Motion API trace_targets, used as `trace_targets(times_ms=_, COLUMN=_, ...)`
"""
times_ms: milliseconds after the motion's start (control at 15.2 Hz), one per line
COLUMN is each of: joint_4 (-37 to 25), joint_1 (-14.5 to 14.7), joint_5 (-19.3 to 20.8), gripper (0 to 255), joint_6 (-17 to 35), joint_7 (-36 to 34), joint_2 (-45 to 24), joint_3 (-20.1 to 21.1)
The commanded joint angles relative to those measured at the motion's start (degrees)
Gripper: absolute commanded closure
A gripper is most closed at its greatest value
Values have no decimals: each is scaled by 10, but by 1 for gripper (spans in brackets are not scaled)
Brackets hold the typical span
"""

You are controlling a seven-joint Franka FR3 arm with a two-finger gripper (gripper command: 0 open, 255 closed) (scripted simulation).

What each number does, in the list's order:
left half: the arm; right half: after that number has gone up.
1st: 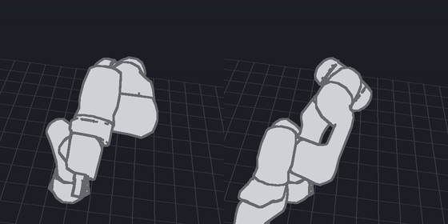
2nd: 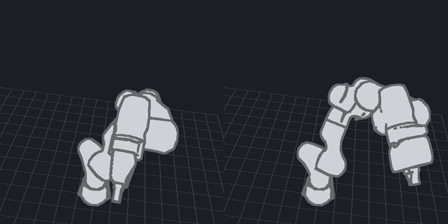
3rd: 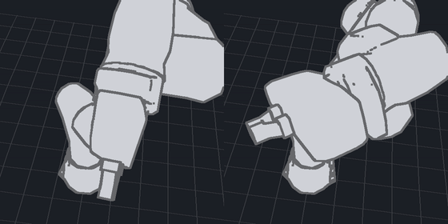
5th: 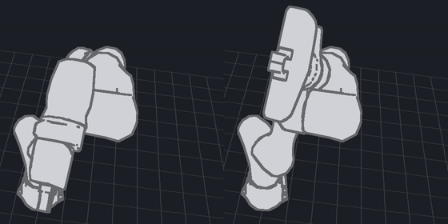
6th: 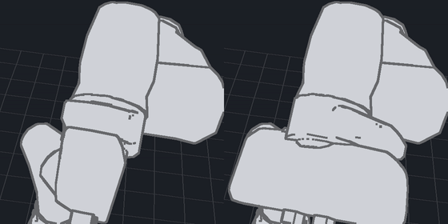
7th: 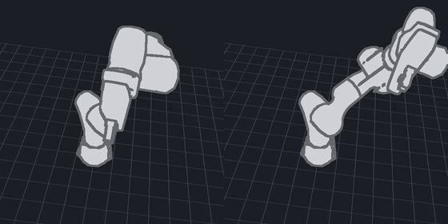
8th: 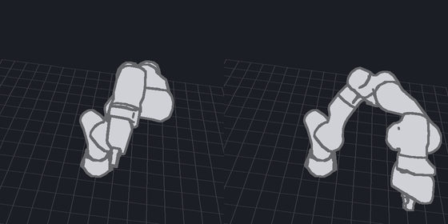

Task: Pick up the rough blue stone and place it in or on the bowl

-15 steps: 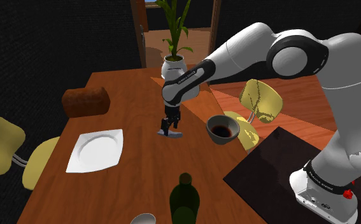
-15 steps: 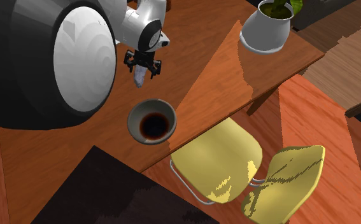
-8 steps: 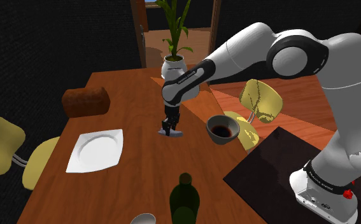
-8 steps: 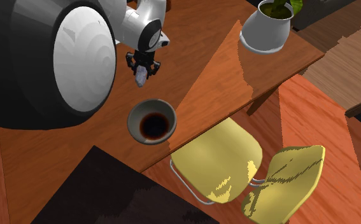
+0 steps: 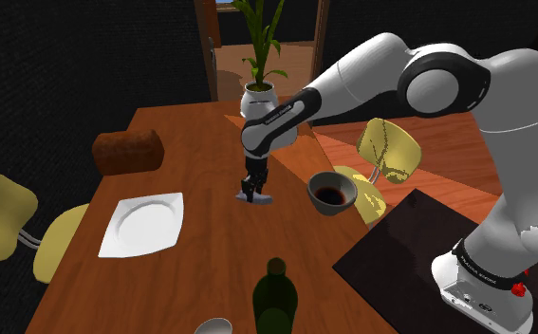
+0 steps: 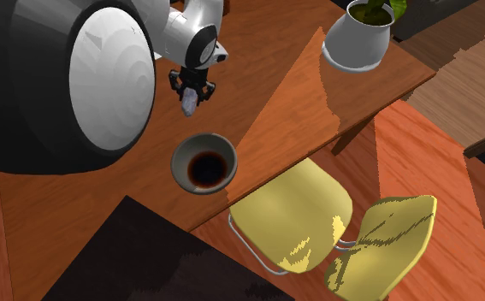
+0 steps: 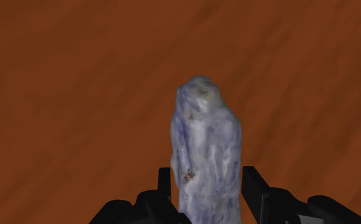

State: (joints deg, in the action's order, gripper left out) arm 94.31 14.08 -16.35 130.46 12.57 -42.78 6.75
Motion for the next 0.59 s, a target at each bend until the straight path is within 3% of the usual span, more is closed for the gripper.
trace_targets(times_ms=0, joint_4=3, joint_1=0, joint_5=0, gripper=255, joint_6=-7, joint_7=-2, joint_2=9, joint_3=0)
trace_targets(times_ms=528, joint_4=7, joint_1=-1, joint_5=3, gripper=255, joint_6=-44, joint_7=-13, joint_2=52, joint_3=-1)
